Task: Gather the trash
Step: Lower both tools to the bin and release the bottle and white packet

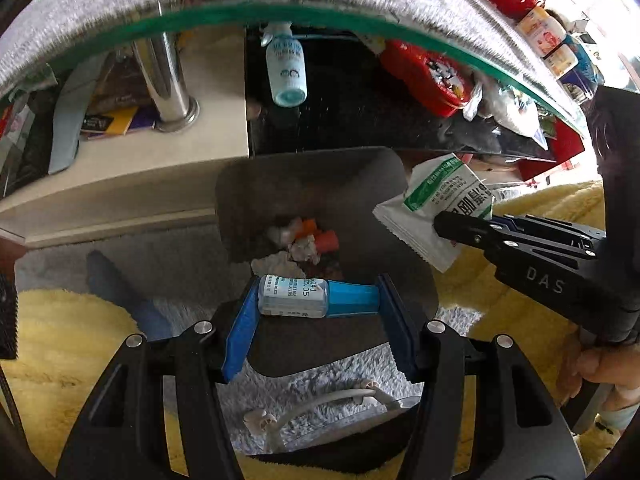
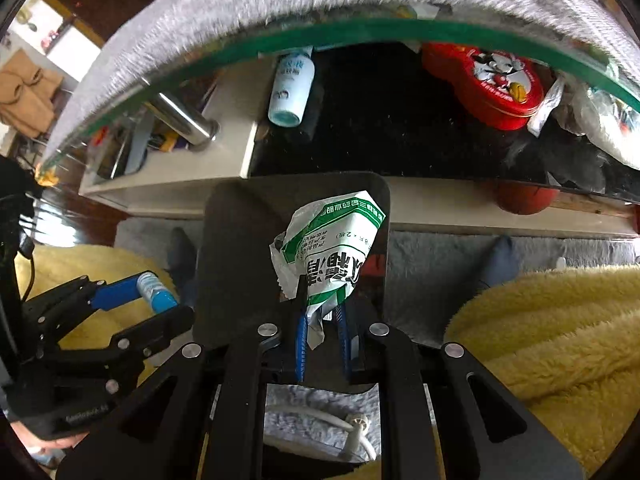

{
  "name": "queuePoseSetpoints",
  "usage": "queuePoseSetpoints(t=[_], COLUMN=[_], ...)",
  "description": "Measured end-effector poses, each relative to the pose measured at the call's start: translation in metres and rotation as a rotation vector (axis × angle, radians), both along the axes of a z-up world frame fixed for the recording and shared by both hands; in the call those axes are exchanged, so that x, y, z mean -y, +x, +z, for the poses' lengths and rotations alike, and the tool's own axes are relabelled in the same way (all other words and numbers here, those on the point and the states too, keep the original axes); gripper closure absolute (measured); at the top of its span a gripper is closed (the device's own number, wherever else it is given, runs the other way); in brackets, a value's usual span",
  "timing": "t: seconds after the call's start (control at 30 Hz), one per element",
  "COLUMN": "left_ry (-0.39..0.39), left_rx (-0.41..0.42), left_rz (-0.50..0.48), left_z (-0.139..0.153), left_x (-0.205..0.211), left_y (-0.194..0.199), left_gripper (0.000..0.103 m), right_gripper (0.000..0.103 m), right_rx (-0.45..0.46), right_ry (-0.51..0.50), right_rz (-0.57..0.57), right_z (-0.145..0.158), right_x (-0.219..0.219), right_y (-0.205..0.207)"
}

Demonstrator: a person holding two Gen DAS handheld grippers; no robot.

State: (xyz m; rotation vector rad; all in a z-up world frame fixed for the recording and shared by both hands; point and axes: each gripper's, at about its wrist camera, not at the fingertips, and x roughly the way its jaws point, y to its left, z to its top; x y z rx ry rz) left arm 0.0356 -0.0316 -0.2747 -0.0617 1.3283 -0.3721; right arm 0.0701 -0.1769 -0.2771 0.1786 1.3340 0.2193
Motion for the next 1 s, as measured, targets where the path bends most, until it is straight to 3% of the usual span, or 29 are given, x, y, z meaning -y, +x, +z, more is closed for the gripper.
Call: queuePoseSetpoints(t=[0.27,0.4,0.6,0.7,0.83,0.9,1.0], left_ry=[0.000,0.013,0.011,0.000,-0.004,0.001,0.002], left_rx=[-0.038,-0.035,-0.025,-0.012,0.017,0.042,0.075], left_rz=[-0.014,-0.012,-0.004,0.010,0.029,0.038,0.050], left_z=[-0.009,-0.009,-0.004,0.003,0.016,0.025,0.039], left_x=[0.004,0.003,-0.001,-0.007,-0.014,-0.017,-0.022], left_y=[0.005,0.008,0.012,0.014,0.018,0.019,0.021], left_gripper=[0.048,0.047,0.031,0.023,0.018,0.016,0.014], right_gripper=[0.084,0.061,0.052,0.039,0.037,0.025,0.020], right_rx=[-0.025,-0.027,-0.013,0.005,0.033,0.068,0.102], right_ry=[0.020,0.029,0.040,0.053,0.069,0.067,0.067], right_rz=[0.002,-0.013,-0.041,-0.063,-0.080,-0.088,-0.085], right_z=[-0.007,-0.007,-0.001,0.008,0.022,0.035,0.049], right_x=[-0.005,-0.003,0.004,0.011,0.017,0.020,0.022], right_y=[0.009,0.013,0.016,0.018,0.021,0.022,0.022])
